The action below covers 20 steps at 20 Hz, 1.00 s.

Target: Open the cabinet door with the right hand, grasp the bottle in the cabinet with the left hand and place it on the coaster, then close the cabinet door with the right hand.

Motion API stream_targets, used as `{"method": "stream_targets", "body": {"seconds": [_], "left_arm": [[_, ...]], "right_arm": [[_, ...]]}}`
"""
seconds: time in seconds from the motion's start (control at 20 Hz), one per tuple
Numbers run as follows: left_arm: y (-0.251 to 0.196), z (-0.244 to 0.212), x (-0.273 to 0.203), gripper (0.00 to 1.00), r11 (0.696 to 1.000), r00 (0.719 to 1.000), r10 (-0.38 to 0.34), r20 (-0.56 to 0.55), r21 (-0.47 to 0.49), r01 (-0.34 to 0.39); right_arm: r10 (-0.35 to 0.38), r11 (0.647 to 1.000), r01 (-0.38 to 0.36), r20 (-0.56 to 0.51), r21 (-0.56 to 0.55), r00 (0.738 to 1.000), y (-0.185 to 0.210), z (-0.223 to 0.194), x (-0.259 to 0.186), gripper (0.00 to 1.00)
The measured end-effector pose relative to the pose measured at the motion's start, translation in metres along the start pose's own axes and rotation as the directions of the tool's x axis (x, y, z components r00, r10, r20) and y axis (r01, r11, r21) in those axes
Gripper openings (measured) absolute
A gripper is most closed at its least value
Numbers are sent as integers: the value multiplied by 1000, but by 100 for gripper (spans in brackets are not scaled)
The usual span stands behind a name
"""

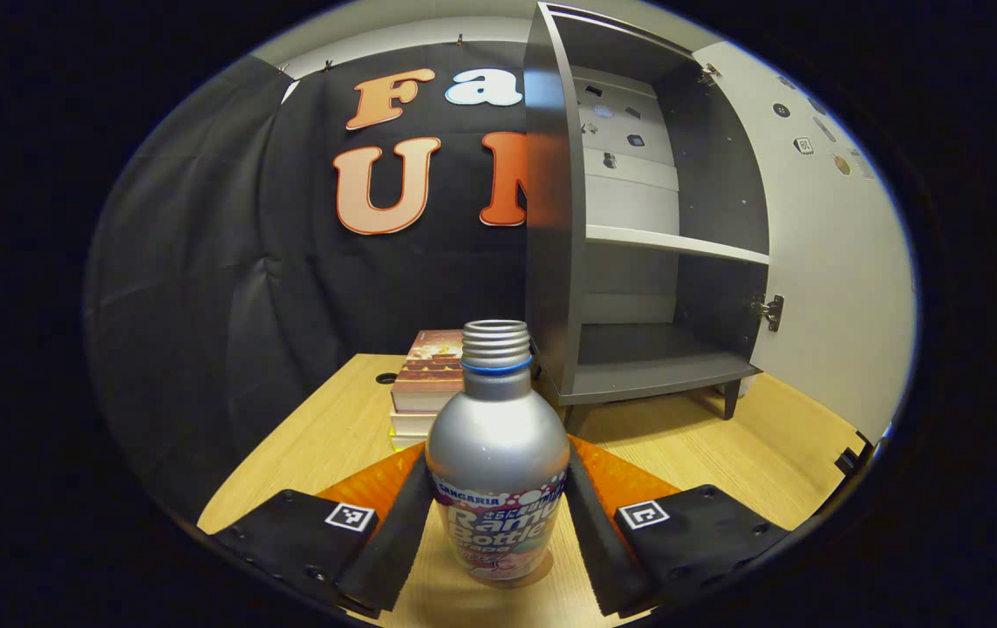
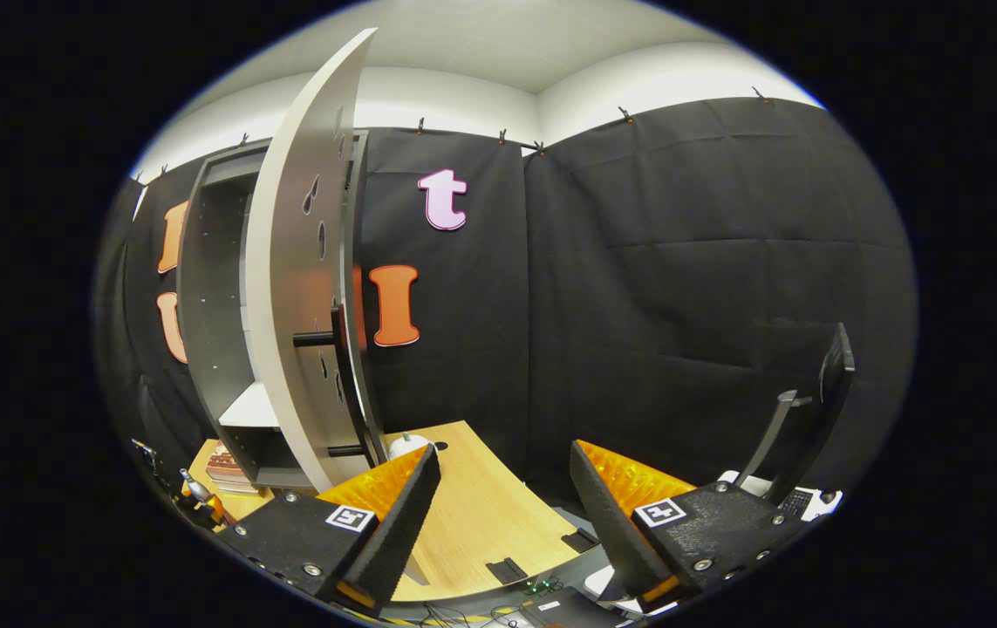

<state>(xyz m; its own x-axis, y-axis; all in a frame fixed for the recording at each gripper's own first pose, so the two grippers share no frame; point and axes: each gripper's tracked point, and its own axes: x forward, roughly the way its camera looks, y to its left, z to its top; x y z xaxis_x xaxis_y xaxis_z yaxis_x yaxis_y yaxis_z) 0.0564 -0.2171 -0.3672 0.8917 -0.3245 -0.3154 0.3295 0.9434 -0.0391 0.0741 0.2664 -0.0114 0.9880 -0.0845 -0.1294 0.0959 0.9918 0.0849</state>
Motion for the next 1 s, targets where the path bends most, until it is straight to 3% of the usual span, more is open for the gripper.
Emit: {"method": "stream_targets", "body": {"seconds": [0.5,1.0], "left_arm": [[6,-46,19,87,999,999,27,-44,-32,-29],[2,-60,11,87,999,999,38,-35,38,-36]], "right_arm": [[-59,998,59,-15,-1,998,-7,-2,1,93],[-46,999,46,-33,7,998,-1,-12,23,93]]}}
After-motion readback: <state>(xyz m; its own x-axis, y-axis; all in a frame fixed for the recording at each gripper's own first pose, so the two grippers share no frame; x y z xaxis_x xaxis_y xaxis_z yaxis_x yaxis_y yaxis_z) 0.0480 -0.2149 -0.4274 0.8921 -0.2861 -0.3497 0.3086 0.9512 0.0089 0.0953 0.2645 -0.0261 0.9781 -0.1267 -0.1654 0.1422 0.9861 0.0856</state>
